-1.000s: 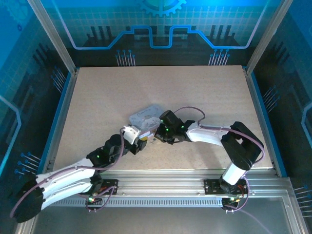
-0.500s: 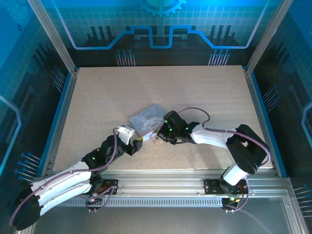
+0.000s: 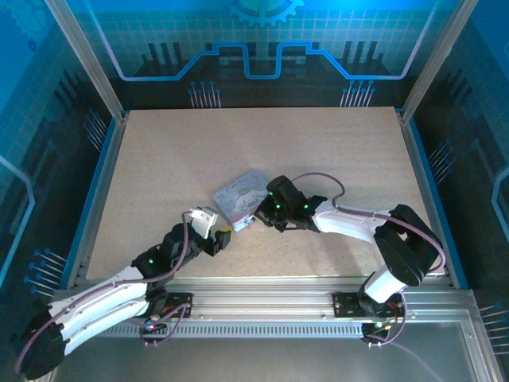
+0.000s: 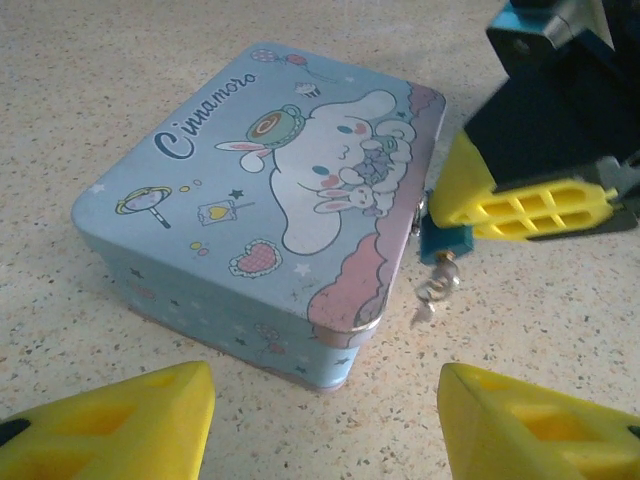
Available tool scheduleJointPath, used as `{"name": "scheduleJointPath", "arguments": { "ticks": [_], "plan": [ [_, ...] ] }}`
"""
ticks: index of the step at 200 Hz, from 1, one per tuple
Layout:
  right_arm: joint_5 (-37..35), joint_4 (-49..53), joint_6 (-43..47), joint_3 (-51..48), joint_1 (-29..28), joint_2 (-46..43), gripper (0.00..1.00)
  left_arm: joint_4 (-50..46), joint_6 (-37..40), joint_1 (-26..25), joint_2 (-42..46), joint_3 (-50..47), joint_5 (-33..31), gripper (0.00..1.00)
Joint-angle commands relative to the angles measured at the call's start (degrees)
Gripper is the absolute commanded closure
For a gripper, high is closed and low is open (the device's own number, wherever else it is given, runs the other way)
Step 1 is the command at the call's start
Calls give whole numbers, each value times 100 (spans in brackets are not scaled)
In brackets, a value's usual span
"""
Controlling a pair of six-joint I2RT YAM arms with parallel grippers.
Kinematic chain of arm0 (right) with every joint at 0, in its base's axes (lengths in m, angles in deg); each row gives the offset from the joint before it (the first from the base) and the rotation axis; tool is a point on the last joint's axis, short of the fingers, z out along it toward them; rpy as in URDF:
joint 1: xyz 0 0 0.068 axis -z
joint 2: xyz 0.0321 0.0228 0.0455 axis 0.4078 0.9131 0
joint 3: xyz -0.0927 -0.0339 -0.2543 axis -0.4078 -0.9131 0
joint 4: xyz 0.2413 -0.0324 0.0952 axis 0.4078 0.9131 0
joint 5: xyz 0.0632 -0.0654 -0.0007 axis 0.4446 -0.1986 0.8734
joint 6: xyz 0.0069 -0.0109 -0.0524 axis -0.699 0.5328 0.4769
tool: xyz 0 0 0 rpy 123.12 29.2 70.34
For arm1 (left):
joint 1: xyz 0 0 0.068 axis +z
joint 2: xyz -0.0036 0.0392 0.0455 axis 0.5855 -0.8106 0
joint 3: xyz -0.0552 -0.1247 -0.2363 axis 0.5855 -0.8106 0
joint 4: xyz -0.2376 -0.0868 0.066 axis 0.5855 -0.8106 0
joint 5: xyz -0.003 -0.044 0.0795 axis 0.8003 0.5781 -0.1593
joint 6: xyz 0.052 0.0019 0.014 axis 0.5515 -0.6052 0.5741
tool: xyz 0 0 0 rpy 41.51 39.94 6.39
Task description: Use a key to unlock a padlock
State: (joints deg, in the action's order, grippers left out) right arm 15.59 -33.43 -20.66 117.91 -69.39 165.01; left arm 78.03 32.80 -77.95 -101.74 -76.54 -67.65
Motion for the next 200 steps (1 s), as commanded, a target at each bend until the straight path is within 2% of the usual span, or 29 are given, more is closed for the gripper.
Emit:
{"name": "scheduleJointPath", "arguments": {
  "ticks": [1, 73, 167, 200],
  "plan": [
    [-34, 94, 76, 360, 4, 162, 100, 38, -80, 56, 123, -97, 108, 38],
    [-177, 539, 373, 823, -117, 654, 100, -1, -76, 71, 180, -117, 179, 39],
    [-265, -558, 316, 111, -121, 637, 100, 25, -71, 80, 167, -130, 227, 39],
    [-532, -962, 222, -116, -160, 503, 100, 21, -62, 78, 164, -132, 253, 38]
  ]
}}
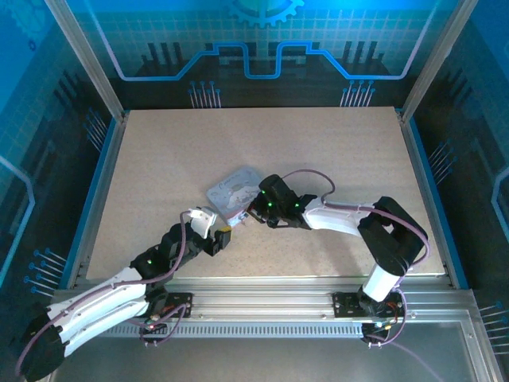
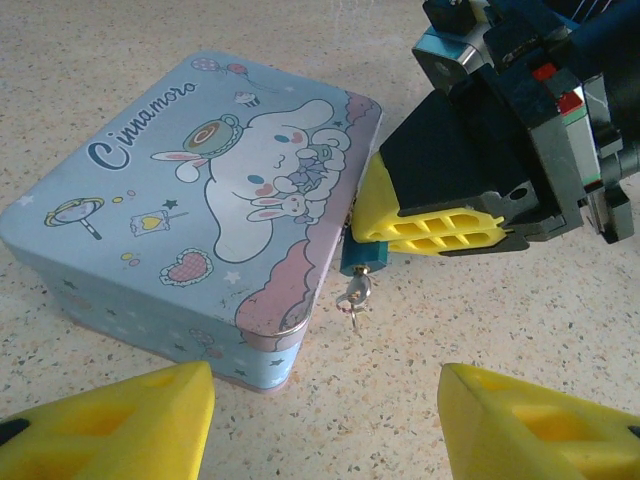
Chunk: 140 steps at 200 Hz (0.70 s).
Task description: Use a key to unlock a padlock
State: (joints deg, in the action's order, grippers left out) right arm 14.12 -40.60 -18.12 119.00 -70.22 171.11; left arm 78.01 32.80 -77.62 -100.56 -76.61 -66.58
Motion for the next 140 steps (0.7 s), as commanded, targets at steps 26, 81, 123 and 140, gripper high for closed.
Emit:
{"name": "scheduleJointPath", "arguments": {
  "ticks": [26, 81, 123, 140],
  "plan": [
    [-642, -412, 0, -412, -103, -291, 100, 36, -62, 44, 43, -144, 155, 38],
    [-929, -767, -123, -630, -116, -366, 100, 45, -47, 44, 50, -147, 212, 38],
    [-890, -894, -159, -677, -106, -308, 100, -2, -37, 46, 51, -126, 230, 38],
    [-918, -506, 57, -647, -30, -498, 100, -68, -47, 46, 56, -94, 230, 37]
  ]
}}
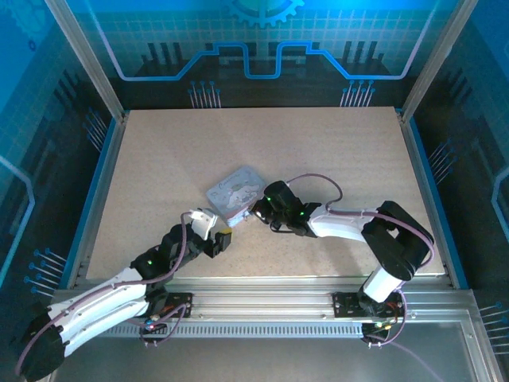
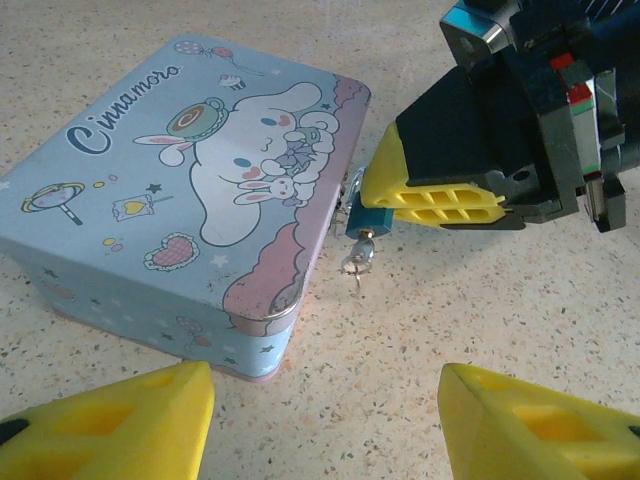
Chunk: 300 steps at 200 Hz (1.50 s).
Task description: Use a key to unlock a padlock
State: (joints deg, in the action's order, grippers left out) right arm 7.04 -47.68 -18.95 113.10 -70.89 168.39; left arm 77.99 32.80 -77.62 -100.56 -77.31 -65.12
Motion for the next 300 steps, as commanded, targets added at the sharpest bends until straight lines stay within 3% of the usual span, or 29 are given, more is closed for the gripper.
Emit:
{"name": "scheduleJointPath", "arguments": {
  "ticks": [1, 33, 84, 147, 169, 186, 198, 236, 263, 267, 273, 288, 300],
  "plan": [
    [-206, 234, 158, -53, 45, -245, 100, -73, -47, 42, 57, -20, 83, 37],
    [18, 1666, 1024, 156, 412, -729, 100, -424, -46, 74, 48, 219, 16, 34],
    [1646, 3665, 3595, 869, 1337, -445, 100, -1116, -524, 677, -398, 873, 294, 31],
    [2903, 3494, 4607, 772, 2144, 245, 99, -1156, -888, 870, -1380, 1464, 637, 31],
    [2830, 3716, 4866, 838, 2384, 280, 82, -1244, -910, 874, -1401, 1544, 611, 30],
    [2597, 3983, 5043, 912, 2535, 231, 59, -1306, -917, 887, -1392, 1575, 550, 30],
    [2472, 4133, 5182, 949, 2613, 141, 48, -1358, -909, 889, -1400, 1616, 495, 30],
    [2083, 4562, 5476, 1098, 2888, -385, 33, -1662, -814, 1010, -1532, 1932, 208, 27],
    [1519, 4708, 5635, 1122, 3144, -1212, 21, -1788, -647, 1371, -1878, 2354, 6, 22],
    [1387, 4697, 5659, 1108, 3186, -1363, 12, -1777, -622, 1442, -1946, 2417, -30, 20],
    [1143, 4670, 5692, 1073, 3248, -1608, 8, -1732, -579, 1546, -2059, 2513, -69, 18],
    [464, 4520, 5787, 917, 3391, -2186, 0, -1560, -502, 1848, -2330, 2736, -149, 7],
    [-5, 4183, 5988, 686, 3447, -2617, 0, -1339, -397, 2108, -2557, 2869, -162, 1]
  ]
}}
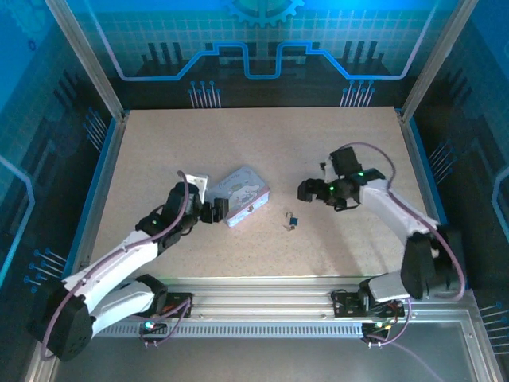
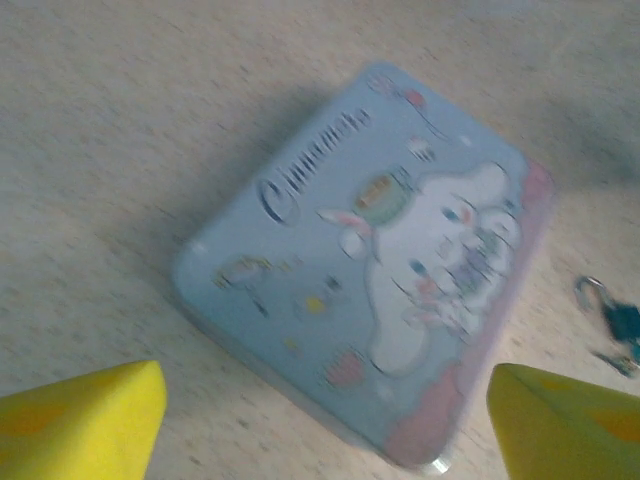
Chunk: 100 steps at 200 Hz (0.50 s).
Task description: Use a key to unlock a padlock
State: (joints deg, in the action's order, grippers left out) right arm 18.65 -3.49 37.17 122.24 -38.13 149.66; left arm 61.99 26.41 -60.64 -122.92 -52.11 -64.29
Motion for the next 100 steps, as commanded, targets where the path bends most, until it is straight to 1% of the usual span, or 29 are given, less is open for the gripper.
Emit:
{"name": "scheduleJointPath", "arguments": {
  "ticks": [1, 17, 30, 38, 44, 59, 73, 77, 100],
  "plan": [
    [-1211, -266, 396, -248, 173, -789, 0, 293, 254, 429, -336, 357, -250, 1],
    [-1795, -795, 760, -547, 193, -1211, 0, 720, 383, 763, -635, 417, -313, 1],
    [-2208, -1338, 1142, -978, 205, -1402, 0, 1208, 564, 1022, -882, 327, -336, 1],
    [-2537, -1722, 1300, -1225, 224, -1454, 0, 1635, 773, 1162, -1024, 200, -228, 1],
    [-2730, -2052, 1391, -1441, 266, -1471, 0, 1988, 958, 1280, -1128, 85, -28, 1],
    [-2805, -3324, 1797, -2215, 432, -1477, 0, 3045, 1476, 1490, -1339, -345, 432, 1],
    [-2871, -4419, 1926, -2922, 592, -1484, 0, 4224, 1892, 1528, -1513, -800, 369, 1],
    [-2832, -4651, 1955, -3062, 644, -1484, 0, 4186, 1879, 1548, -1508, -783, 291, 1],
    [-2662, -5529, 2089, -3475, 912, -1321, 0, 4145, 1884, 1784, -1575, -703, 293, 1]
  ]
}}
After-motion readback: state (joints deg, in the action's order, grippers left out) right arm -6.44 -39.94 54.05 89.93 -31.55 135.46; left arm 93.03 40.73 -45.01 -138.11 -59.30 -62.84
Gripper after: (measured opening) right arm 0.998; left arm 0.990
